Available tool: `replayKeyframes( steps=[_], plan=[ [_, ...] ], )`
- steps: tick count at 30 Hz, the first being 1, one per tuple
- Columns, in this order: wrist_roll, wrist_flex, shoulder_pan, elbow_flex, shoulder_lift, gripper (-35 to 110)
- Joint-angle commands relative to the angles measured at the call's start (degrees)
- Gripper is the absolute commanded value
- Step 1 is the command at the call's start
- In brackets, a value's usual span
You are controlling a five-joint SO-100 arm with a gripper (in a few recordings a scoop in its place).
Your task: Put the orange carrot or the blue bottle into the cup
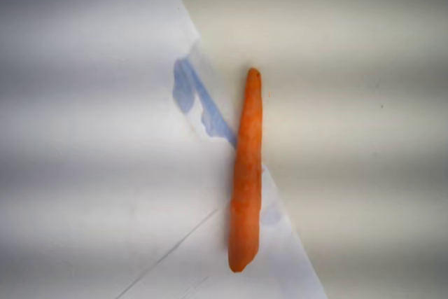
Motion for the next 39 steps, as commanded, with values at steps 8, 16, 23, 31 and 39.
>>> replayKeyframes(
  steps=[8,16,23,31,39],
  plan=[
    [1.23,1.05,0.79,-5.80,-0.18,13],
    [1.14,1.05,1.67,-5.80,3.34,13],
    [1.23,2.81,1.67,-5.62,4.48,14],
    [1.14,4.75,1.67,-5.71,3.69,14],
    [2.02,4.66,1.76,-5.98,-3.43,14]
  ],
)
